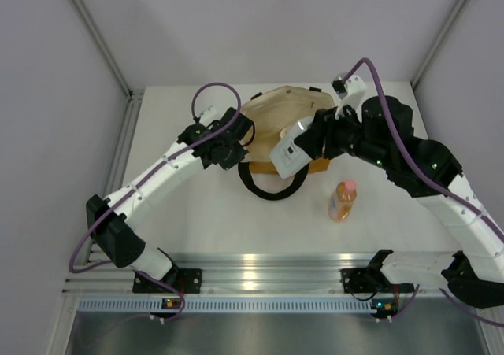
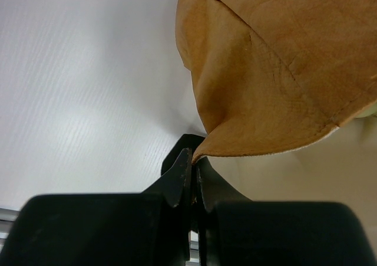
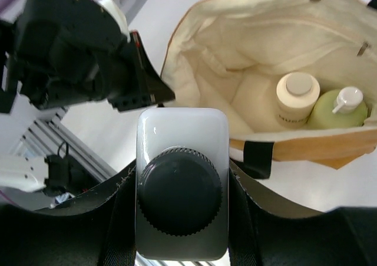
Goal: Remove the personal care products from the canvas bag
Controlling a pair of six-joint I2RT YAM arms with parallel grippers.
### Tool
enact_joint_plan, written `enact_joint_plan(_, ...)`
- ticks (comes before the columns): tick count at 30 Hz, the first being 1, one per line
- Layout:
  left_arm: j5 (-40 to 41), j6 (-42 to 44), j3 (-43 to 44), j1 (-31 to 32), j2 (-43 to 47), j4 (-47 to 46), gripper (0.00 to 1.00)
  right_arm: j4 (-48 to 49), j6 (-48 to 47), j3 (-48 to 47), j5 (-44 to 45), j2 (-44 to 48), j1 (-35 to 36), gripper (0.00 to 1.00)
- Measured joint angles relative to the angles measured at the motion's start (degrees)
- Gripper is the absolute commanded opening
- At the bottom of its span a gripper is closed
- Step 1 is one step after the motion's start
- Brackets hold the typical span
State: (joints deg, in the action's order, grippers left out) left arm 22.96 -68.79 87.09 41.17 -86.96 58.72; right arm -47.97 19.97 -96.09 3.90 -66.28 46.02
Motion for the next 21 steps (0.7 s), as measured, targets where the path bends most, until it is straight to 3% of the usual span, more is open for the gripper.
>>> enact_joint_plan(10,-0.48,0.42,0.00,0.00,-0.87,0.04,0.00,0.00,-2.47,17.07,-2.27,6.38,0.00,0.00)
enact_joint_plan(16,-0.63,0.90,0.00,0.00,-0.98,0.04,0.00,3.67,-3.76,31.56,-1.97,14.45,0.04,0.00)
enact_joint_plan(21,-0.79,1.20,0.00,0.00,-1.09,0.04,0.00,6.14,-4.35,38.40,0.11,16.96,0.11,0.00)
